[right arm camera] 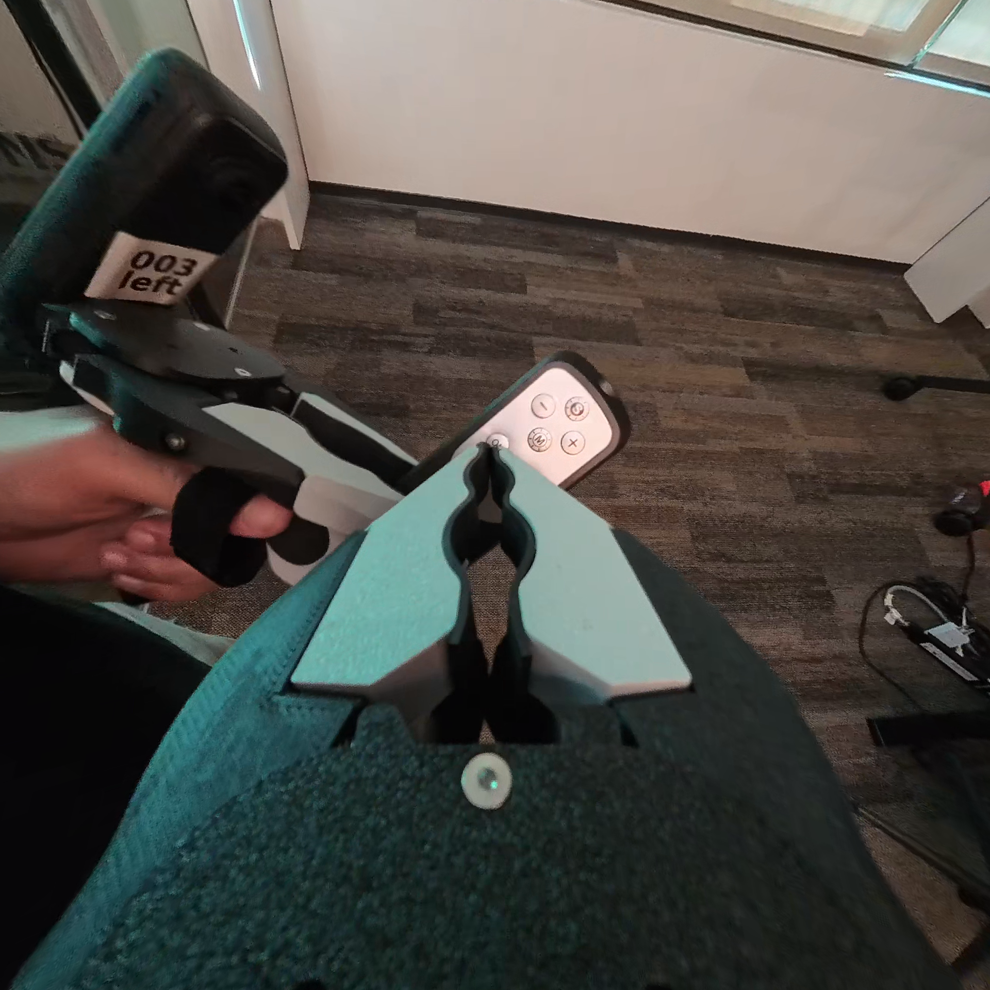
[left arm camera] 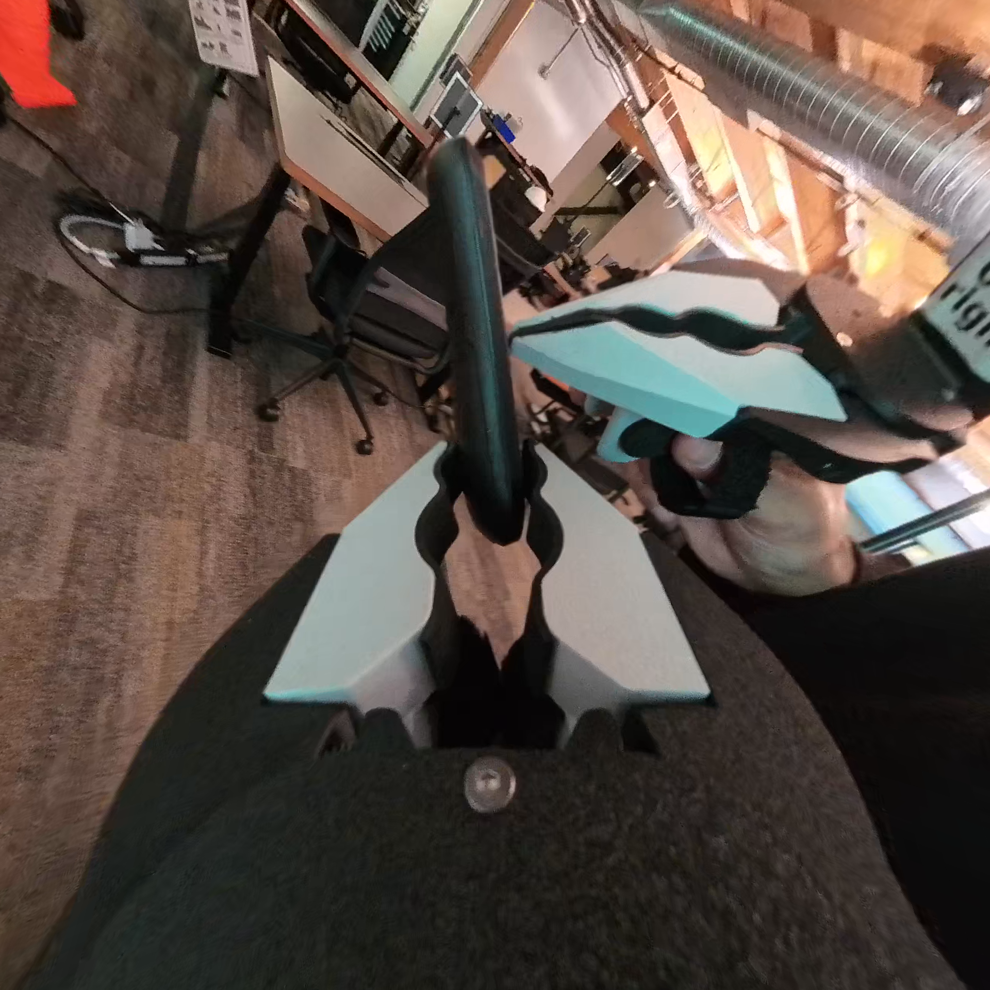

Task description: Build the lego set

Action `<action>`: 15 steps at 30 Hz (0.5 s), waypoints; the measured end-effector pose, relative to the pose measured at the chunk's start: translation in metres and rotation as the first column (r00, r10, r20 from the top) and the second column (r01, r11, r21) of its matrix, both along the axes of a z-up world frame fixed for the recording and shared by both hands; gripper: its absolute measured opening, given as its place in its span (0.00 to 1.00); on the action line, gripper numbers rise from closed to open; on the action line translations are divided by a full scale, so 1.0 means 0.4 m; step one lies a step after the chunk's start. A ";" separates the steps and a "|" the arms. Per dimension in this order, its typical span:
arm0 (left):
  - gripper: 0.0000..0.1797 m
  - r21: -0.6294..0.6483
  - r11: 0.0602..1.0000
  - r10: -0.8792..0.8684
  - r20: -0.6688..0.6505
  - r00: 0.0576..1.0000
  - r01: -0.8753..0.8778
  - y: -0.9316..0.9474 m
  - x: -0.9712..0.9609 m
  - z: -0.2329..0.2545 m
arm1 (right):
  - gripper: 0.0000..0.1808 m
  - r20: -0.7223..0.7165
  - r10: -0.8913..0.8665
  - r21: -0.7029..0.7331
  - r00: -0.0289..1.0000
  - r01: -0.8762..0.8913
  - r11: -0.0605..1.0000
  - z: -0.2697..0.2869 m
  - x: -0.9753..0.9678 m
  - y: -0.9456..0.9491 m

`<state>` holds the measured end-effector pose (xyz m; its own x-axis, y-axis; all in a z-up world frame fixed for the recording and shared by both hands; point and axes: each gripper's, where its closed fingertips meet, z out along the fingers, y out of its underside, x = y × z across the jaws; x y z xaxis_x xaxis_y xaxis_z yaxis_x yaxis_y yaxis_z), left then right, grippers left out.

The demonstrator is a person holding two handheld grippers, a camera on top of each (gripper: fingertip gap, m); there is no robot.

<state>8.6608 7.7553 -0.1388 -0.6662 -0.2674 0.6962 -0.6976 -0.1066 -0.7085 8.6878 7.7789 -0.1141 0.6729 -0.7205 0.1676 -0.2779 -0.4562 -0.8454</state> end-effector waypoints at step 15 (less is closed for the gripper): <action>0.11 0.339 0.941 -0.139 0.369 0.919 0.007 0.059 -0.015 -0.023 | 0.00 -0.009 0.075 0.020 0.997 -0.075 0.997 0.007 -0.039 0.054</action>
